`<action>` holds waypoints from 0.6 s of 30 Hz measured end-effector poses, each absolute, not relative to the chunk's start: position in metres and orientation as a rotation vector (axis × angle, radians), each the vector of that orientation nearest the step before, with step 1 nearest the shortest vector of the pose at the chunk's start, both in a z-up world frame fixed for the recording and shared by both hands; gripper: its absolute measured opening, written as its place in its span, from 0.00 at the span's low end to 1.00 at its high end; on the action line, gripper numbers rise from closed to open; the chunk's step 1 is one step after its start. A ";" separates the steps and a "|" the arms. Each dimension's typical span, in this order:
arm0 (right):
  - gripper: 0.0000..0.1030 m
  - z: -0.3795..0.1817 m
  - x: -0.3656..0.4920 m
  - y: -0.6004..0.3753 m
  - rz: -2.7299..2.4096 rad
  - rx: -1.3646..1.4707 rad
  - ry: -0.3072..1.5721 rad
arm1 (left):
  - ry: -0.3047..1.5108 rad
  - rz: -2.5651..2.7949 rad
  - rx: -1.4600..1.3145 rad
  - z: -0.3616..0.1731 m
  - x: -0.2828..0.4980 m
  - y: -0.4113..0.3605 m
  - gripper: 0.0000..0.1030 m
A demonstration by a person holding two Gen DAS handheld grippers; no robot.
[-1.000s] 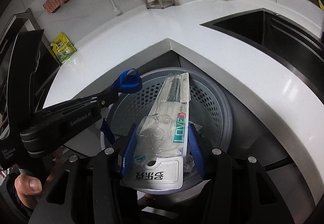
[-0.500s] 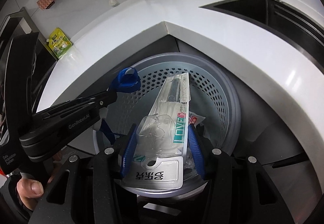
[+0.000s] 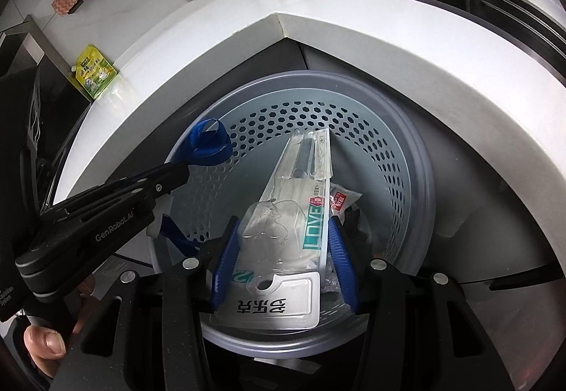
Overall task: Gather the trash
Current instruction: 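Open both grippers to drop the lanyard and package into the bin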
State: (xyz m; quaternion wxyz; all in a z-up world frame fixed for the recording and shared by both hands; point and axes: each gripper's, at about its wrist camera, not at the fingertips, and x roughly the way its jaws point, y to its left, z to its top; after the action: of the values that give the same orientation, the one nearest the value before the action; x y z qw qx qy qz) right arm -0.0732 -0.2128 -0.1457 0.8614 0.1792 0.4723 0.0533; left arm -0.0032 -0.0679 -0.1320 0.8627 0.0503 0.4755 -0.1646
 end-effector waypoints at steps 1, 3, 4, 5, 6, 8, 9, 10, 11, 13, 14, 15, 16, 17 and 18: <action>0.47 -0.145 -0.073 -0.213 0.114 0.380 0.988 | 0.998 -0.347 0.102 -0.132 -0.002 -0.068 0.12; 0.47 -0.144 -0.072 -0.214 0.114 0.383 0.986 | 0.997 -0.344 0.102 -0.133 -0.002 -0.068 0.12; 0.47 -0.145 -0.071 -0.215 0.114 0.384 0.986 | 0.997 -0.343 0.102 -0.133 -0.002 -0.068 0.12; 0.47 -0.145 -0.071 -0.215 0.114 0.384 0.986 | 0.996 -0.341 0.102 -0.133 -0.002 -0.067 0.13; 0.47 -0.144 -0.073 -0.217 0.114 0.394 0.984 | 0.996 -0.338 0.103 -0.133 -0.002 -0.067 0.15; 0.48 -0.143 -0.074 -0.218 0.114 0.402 0.981 | 0.995 -0.331 0.094 -0.132 -0.002 -0.066 0.35; 0.49 -0.142 -0.074 -0.219 0.115 0.410 0.975 | 0.986 -0.330 0.087 -0.130 -0.002 -0.064 0.60; 0.49 -0.140 -0.075 -0.221 0.115 0.417 0.964 | 0.967 -0.323 0.081 -0.128 -0.003 -0.062 0.81; 0.49 -0.137 -0.077 -0.223 0.107 0.413 0.948 | 0.950 -0.318 0.076 -0.125 -0.005 -0.059 0.81; 0.49 -0.136 -0.078 -0.224 0.101 0.414 0.942 | 0.935 -0.309 0.089 -0.122 -0.005 -0.058 0.80; 0.49 -0.135 -0.078 -0.225 0.093 0.417 0.941 | 0.934 -0.303 0.094 -0.122 -0.005 -0.058 0.80; 0.49 -0.135 -0.079 -0.226 0.088 0.421 0.939 | 0.933 -0.301 0.092 -0.122 -0.005 -0.057 0.80; 0.49 -0.134 -0.080 -0.227 0.085 0.424 0.936 | 0.935 -0.302 0.088 -0.122 -0.005 -0.056 0.80; 0.49 -0.133 -0.081 -0.228 0.080 0.424 0.933 | 0.936 -0.302 0.087 -0.122 -0.005 -0.056 0.80; 0.49 -0.132 -0.082 -0.228 0.076 0.423 0.929 | 0.936 -0.299 0.089 -0.121 -0.005 -0.056 0.80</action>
State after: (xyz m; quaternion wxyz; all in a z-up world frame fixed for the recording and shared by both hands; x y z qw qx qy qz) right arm -0.0821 -0.2277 -0.1325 0.8718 0.2025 0.4446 0.0365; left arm -0.0054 -0.0557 -0.1214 0.8808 0.0425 0.4493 -0.1436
